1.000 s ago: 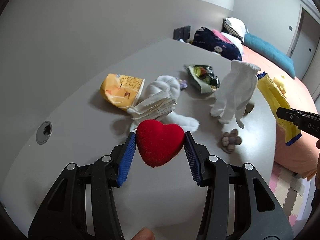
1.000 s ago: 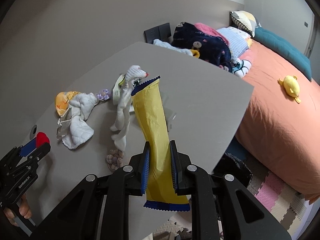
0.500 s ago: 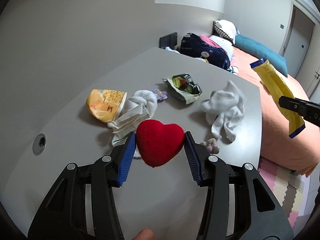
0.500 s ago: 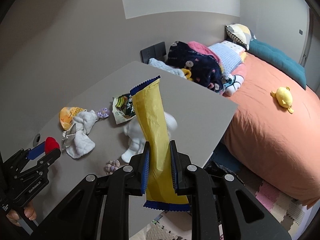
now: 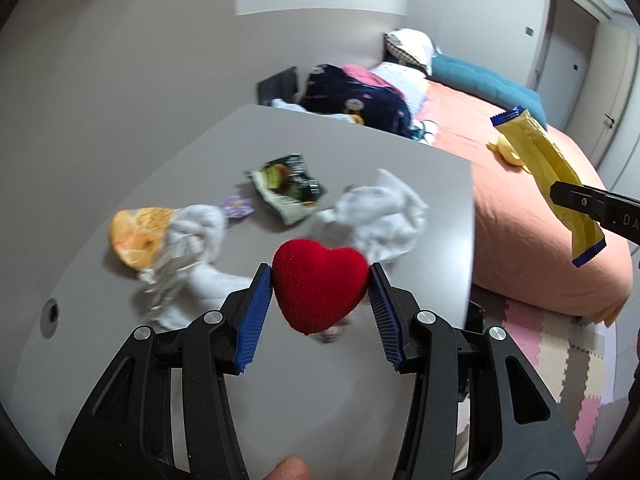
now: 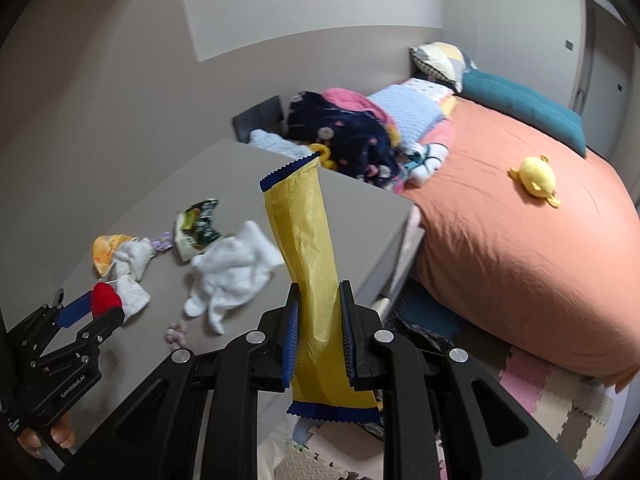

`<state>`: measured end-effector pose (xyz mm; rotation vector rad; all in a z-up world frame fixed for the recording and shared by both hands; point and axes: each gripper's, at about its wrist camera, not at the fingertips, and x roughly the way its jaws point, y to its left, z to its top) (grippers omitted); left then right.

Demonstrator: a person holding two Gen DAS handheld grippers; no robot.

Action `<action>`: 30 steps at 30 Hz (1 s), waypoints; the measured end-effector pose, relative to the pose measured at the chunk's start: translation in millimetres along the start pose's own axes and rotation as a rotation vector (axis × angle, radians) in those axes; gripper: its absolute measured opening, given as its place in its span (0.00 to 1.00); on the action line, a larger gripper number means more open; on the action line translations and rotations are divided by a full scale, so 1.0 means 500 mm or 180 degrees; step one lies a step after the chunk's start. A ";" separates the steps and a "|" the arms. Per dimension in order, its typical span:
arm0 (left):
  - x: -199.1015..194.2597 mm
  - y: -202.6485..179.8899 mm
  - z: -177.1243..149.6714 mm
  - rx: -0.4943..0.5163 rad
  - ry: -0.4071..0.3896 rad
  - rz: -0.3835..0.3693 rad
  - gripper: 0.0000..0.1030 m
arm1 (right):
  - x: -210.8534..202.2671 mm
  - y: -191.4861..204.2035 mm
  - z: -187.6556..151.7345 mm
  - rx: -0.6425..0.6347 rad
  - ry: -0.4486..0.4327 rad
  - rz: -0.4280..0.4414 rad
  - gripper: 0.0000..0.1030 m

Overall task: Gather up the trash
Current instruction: 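Carry the red heart and yellow packet with both tools over the trash bin, then open both tools to drop the heart and packet into the bin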

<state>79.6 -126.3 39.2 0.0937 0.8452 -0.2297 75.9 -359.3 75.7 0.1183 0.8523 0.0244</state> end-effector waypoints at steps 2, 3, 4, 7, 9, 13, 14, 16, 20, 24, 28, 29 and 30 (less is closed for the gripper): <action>0.008 -0.031 0.006 0.0051 0.0024 -0.0069 0.47 | -0.006 -0.031 -0.005 0.0070 -0.0006 -0.0035 0.20; 0.013 -0.049 0.009 0.0081 0.0034 -0.0107 0.47 | -0.009 -0.041 -0.008 0.0095 -0.0010 -0.0055 0.20; 0.014 -0.063 0.010 0.0109 0.0043 -0.0136 0.47 | -0.011 -0.057 -0.012 0.0129 -0.0011 -0.0079 0.20; 0.024 -0.110 0.012 0.0204 0.0073 -0.0223 0.47 | -0.016 -0.098 -0.022 0.0226 -0.0008 -0.0134 0.20; 0.035 -0.142 0.014 0.0257 0.0108 -0.0295 0.47 | -0.018 -0.124 -0.028 0.0289 0.0002 -0.0176 0.20; 0.049 -0.193 0.013 0.0369 0.0176 -0.0397 0.47 | -0.022 -0.177 -0.042 0.0419 0.0019 -0.0249 0.20; 0.051 -0.204 0.013 0.0395 0.0188 -0.0420 0.47 | -0.023 -0.190 -0.045 0.0453 0.0027 -0.0273 0.20; 0.058 -0.228 0.012 0.0453 0.0213 -0.0469 0.47 | -0.024 -0.213 -0.052 0.0515 0.0042 -0.0312 0.20; 0.067 -0.273 0.009 0.0573 0.0261 -0.0542 0.47 | -0.023 -0.257 -0.063 0.0640 0.0071 -0.0382 0.20; 0.083 -0.316 0.006 0.0677 0.0314 -0.0616 0.47 | -0.019 -0.296 -0.076 0.0750 0.0116 -0.0455 0.20; 0.095 -0.351 0.002 0.0769 0.0361 -0.0685 0.47 | -0.014 -0.330 -0.086 0.0839 0.0157 -0.0512 0.20; 0.097 -0.360 0.000 0.0799 0.0372 -0.0698 0.47 | -0.012 -0.340 -0.088 0.0865 0.0170 -0.0527 0.20; 0.098 -0.369 -0.002 0.0827 0.0387 -0.0717 0.47 | -0.010 -0.350 -0.090 0.0889 0.0182 -0.0546 0.20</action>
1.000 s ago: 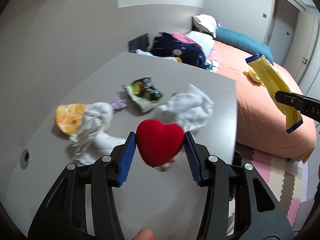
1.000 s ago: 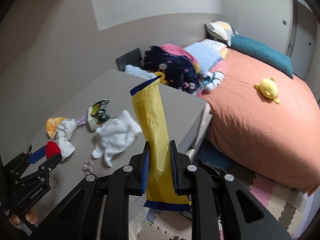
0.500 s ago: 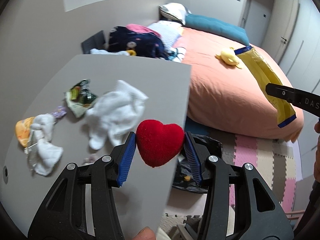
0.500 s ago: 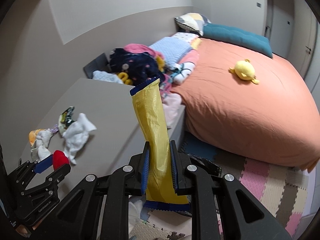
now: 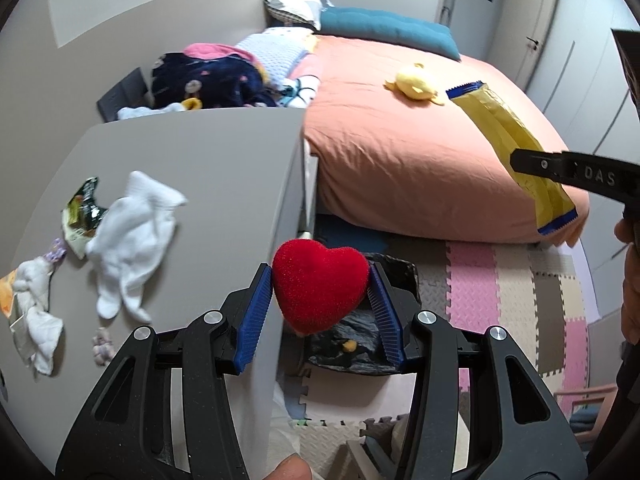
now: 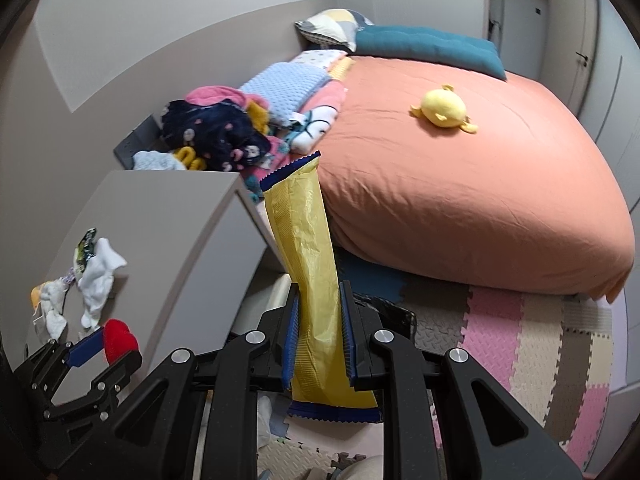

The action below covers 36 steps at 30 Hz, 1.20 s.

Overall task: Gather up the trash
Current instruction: 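Open both tools to drop the heart and packet into the bin, then move both open tools back over the table items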

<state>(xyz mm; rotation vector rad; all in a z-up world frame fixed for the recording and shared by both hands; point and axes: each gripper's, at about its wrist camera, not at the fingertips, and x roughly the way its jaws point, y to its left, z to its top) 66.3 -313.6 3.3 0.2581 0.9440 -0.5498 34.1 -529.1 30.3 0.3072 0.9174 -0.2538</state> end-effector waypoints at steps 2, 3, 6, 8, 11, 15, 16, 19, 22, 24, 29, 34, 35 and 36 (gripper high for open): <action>0.008 -0.010 0.002 0.0032 0.0027 -0.0030 0.47 | 0.005 -0.012 0.002 0.0037 0.0017 -0.0027 0.20; 0.014 -0.017 0.003 0.0055 0.0049 -0.0044 0.47 | 0.008 -0.018 0.003 0.0052 0.0029 -0.0038 0.20; 0.029 -0.031 0.006 0.0107 0.0107 -0.0055 0.47 | 0.026 -0.038 0.007 0.0097 0.0094 -0.0085 0.20; 0.040 -0.035 0.008 0.0130 0.0161 -0.0069 0.49 | 0.046 -0.049 0.010 0.0104 0.0207 -0.0093 0.20; 0.071 -0.042 0.018 0.0122 0.0374 -0.0095 0.94 | 0.073 -0.068 0.020 0.0222 0.0309 -0.0199 0.47; 0.092 -0.052 0.032 0.0157 0.0406 -0.0069 0.94 | 0.088 -0.089 0.040 0.0296 0.0268 -0.0365 0.59; 0.097 -0.052 0.035 0.0147 0.0430 -0.0050 0.94 | 0.089 -0.093 0.042 0.0314 0.0268 -0.0365 0.60; 0.109 -0.049 0.037 0.0143 0.0467 -0.0038 0.94 | 0.093 -0.105 0.044 0.0351 0.0263 -0.0360 0.63; 0.119 -0.045 0.038 0.0152 0.0472 -0.0008 0.94 | 0.096 -0.107 0.042 0.0359 0.0274 -0.0361 0.63; 0.122 -0.043 0.038 0.0143 0.0483 -0.0004 0.94 | 0.099 -0.107 0.041 0.0351 0.0281 -0.0374 0.63; 0.116 -0.038 0.034 0.0126 0.0462 0.0008 0.94 | 0.108 -0.098 0.039 0.0330 0.0299 -0.0379 0.63; 0.103 -0.030 0.033 0.0083 0.0423 -0.0013 0.94 | 0.098 -0.087 0.039 0.0305 0.0274 -0.0369 0.63; 0.100 -0.027 0.034 0.0070 0.0412 -0.0019 0.94 | 0.094 -0.080 0.038 0.0293 0.0262 -0.0362 0.63; 0.097 -0.024 0.033 0.0055 0.0401 -0.0024 0.94 | 0.093 -0.076 0.039 0.0283 0.0255 -0.0359 0.63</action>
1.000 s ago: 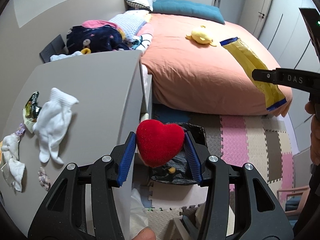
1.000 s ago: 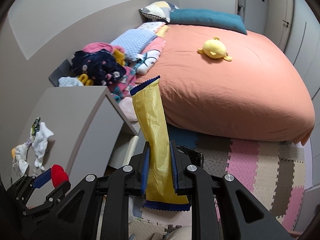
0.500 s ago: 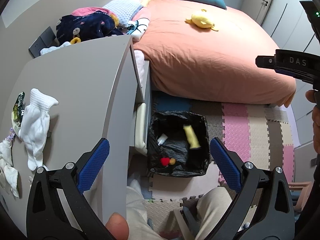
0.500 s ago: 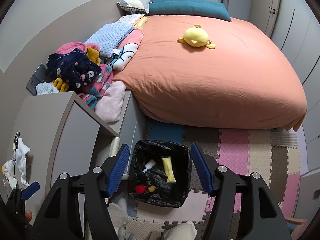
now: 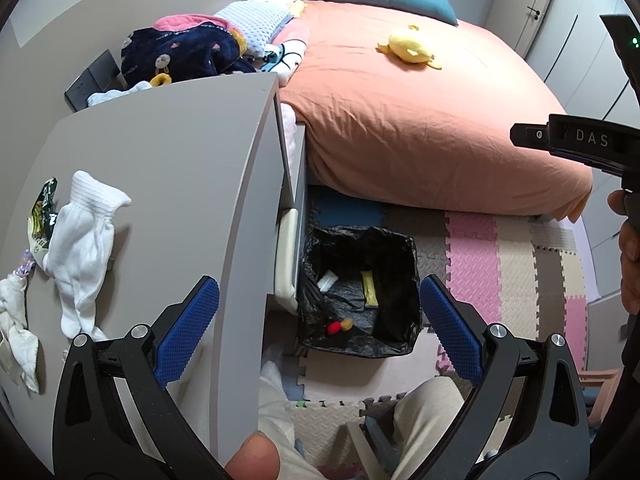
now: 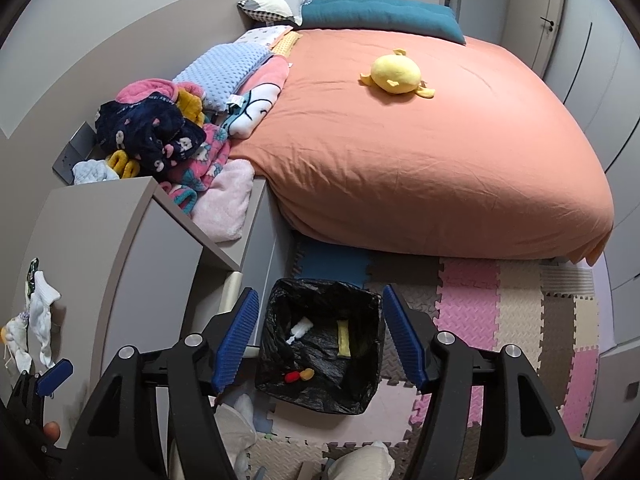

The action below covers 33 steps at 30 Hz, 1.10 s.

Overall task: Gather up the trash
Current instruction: 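Move both open tools back over the table items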

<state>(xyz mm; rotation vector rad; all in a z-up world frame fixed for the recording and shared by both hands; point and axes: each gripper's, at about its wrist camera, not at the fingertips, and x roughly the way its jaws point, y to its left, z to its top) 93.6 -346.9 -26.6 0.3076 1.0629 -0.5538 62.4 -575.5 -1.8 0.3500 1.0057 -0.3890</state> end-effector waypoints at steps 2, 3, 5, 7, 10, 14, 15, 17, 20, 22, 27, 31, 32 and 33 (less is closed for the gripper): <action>-0.009 0.009 -0.004 -0.0029 -0.0026 0.0007 0.94 | -0.008 0.014 -0.002 -0.0040 -0.0026 0.0016 0.63; -0.014 0.015 -0.007 -0.0041 -0.0039 0.0021 0.94 | -0.012 0.019 -0.003 -0.0056 -0.0034 0.0028 0.63; -0.022 0.026 -0.012 -0.0061 -0.0056 0.0041 0.94 | -0.019 0.036 -0.006 -0.0092 -0.0056 0.0062 0.63; -0.028 0.039 -0.017 -0.0088 -0.0066 0.0057 0.94 | -0.023 0.053 -0.009 -0.0130 -0.0066 0.0089 0.63; -0.040 0.061 -0.027 -0.0127 -0.0083 0.0094 0.94 | -0.028 0.082 -0.013 -0.0189 -0.0073 0.0126 0.63; -0.054 0.094 -0.039 -0.0203 -0.0111 0.0131 0.94 | -0.032 0.116 -0.017 -0.0262 -0.0078 0.0170 0.63; -0.058 0.104 -0.044 -0.0221 -0.0118 0.0150 0.94 | -0.033 0.124 -0.018 -0.0277 -0.0078 0.0181 0.63; -0.065 0.118 -0.052 -0.0249 -0.0134 0.0198 0.94 | -0.034 0.143 -0.021 -0.0316 -0.0078 0.0211 0.63; -0.080 0.147 -0.064 -0.0309 -0.0175 0.0258 0.94 | -0.035 0.173 -0.030 -0.0394 -0.0067 0.0261 0.63; -0.093 0.173 -0.074 -0.0364 -0.0215 0.0311 0.94 | -0.037 0.195 -0.036 -0.0454 -0.0067 0.0275 0.63; -0.119 0.224 -0.096 -0.0484 -0.0273 0.0383 0.94 | -0.040 0.248 -0.046 -0.0570 -0.0066 0.0325 0.64; -0.139 0.266 -0.116 -0.0583 -0.0307 0.0443 0.94 | -0.044 0.289 -0.057 -0.0666 -0.0065 0.0358 0.63; -0.143 0.275 -0.121 -0.0600 -0.0314 0.0455 0.94 | -0.046 0.301 -0.060 -0.0690 -0.0063 0.0370 0.63; -0.147 0.281 -0.125 -0.0610 -0.0318 0.0465 0.94 | -0.047 0.311 -0.062 -0.0711 -0.0061 0.0381 0.63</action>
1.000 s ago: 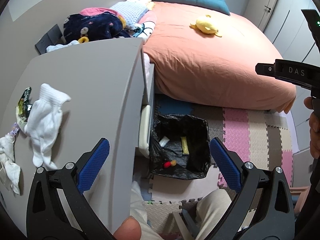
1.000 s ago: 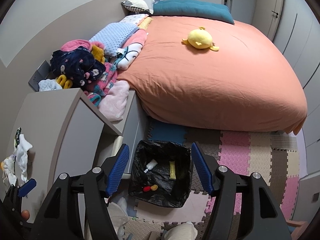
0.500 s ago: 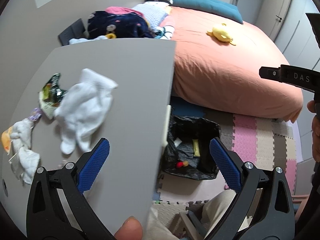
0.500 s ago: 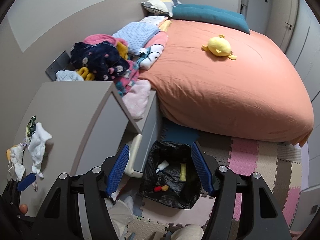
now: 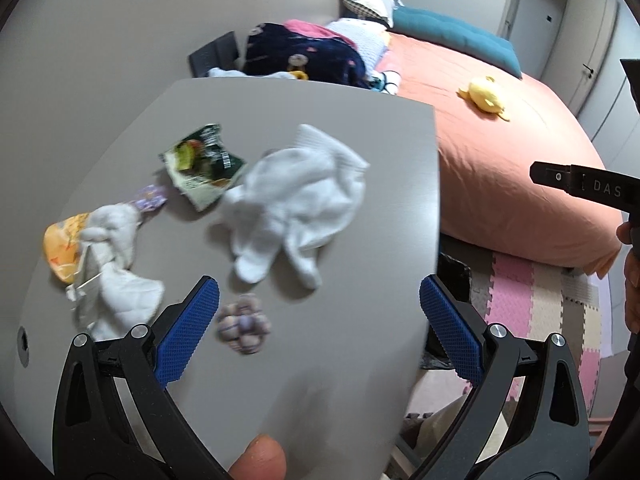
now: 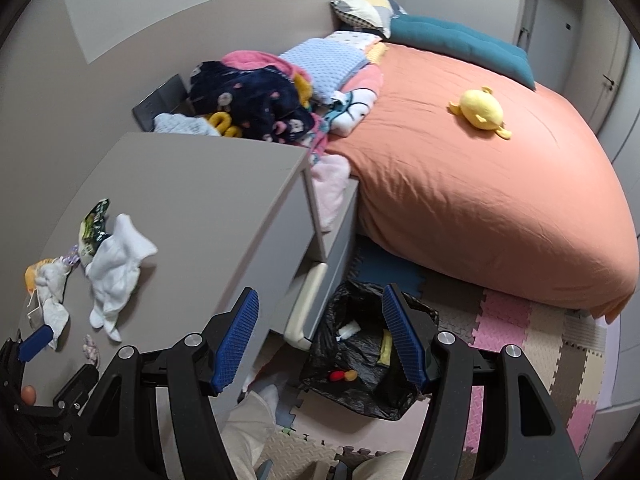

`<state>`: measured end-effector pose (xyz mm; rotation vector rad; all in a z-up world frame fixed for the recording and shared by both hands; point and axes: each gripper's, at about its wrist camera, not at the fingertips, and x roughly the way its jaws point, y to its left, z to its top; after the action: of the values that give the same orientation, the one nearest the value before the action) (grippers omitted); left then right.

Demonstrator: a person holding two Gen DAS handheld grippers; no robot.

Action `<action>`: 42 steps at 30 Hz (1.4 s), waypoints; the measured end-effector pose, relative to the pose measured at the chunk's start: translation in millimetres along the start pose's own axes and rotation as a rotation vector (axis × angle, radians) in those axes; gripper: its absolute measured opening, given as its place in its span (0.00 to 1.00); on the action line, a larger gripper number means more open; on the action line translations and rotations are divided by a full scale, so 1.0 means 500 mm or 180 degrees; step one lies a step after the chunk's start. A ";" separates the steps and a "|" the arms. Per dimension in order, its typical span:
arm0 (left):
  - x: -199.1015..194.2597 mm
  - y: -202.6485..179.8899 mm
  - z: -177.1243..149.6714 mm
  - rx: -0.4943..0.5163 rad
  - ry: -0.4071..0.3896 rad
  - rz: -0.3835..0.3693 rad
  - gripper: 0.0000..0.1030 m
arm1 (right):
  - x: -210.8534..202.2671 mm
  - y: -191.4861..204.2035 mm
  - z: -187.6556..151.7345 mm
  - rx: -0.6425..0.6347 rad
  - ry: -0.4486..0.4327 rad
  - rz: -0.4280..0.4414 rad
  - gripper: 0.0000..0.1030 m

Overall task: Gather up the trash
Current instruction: 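Move both open tools back over the table items, then grasp the white paper packet with the left tool while the right tool grasps the white glove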

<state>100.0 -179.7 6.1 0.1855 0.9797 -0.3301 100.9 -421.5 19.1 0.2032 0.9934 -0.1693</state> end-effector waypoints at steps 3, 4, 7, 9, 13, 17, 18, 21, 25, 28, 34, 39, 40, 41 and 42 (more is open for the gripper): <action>-0.014 0.034 -0.013 -0.0011 -0.0027 0.0073 0.94 | 0.003 0.039 0.001 -0.0081 0.0012 0.0062 0.63; -0.016 0.043 -0.012 -0.0018 -0.0032 0.0088 0.94 | 0.004 0.048 0.000 -0.0099 0.0013 0.0075 0.63; -0.029 0.081 -0.022 -0.0076 -0.0057 0.0133 0.94 | 0.008 0.091 0.001 -0.0190 0.0017 0.0124 0.63; -0.036 0.108 -0.029 -0.0120 -0.0071 0.0177 0.94 | 0.011 0.114 0.000 -0.0237 0.0020 0.0149 0.63; -0.042 0.161 -0.043 -0.0193 -0.0089 0.0287 0.94 | 0.021 0.169 -0.005 -0.0311 0.0042 0.0258 0.63; -0.044 0.221 -0.059 -0.0289 -0.0076 0.0370 0.94 | 0.040 0.220 -0.011 -0.0371 0.0117 0.0371 0.63; -0.045 0.239 -0.064 -0.0318 -0.0077 0.0394 0.94 | 0.045 0.233 -0.013 -0.0397 0.0133 0.0375 0.63; -0.046 0.277 -0.075 -0.0348 -0.0083 0.0473 0.94 | 0.055 0.260 -0.021 -0.0456 0.0165 0.0375 0.63; -0.037 0.331 -0.086 -0.0462 -0.0051 0.0515 0.94 | 0.068 0.287 -0.027 -0.0498 0.0203 0.0379 0.63; -0.025 0.359 -0.089 -0.0522 -0.0016 0.0515 0.94 | 0.076 0.302 -0.032 -0.0511 0.0225 0.0383 0.63; -0.004 0.394 -0.089 -0.0548 -0.0009 0.0585 0.81 | 0.094 0.321 -0.040 -0.0526 0.0283 0.0383 0.63; 0.014 0.411 -0.087 -0.0631 0.0069 0.0461 0.61 | 0.110 0.331 -0.043 -0.0507 0.0322 0.0402 0.63; 0.015 0.411 -0.086 -0.0626 0.0045 0.0474 0.61 | 0.114 0.333 -0.044 -0.0497 0.0332 0.0412 0.63; 0.015 0.409 -0.086 -0.0605 0.0017 0.0504 0.61 | 0.117 0.334 -0.044 -0.0488 0.0339 0.0418 0.63; 0.015 0.407 -0.084 -0.0561 -0.0021 0.0531 0.61 | 0.120 0.337 -0.044 -0.0480 0.0345 0.0423 0.63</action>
<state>143.3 21.6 -22.0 0.1047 0.9746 -0.0908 154.4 -255.9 -27.4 0.1408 1.0920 0.0386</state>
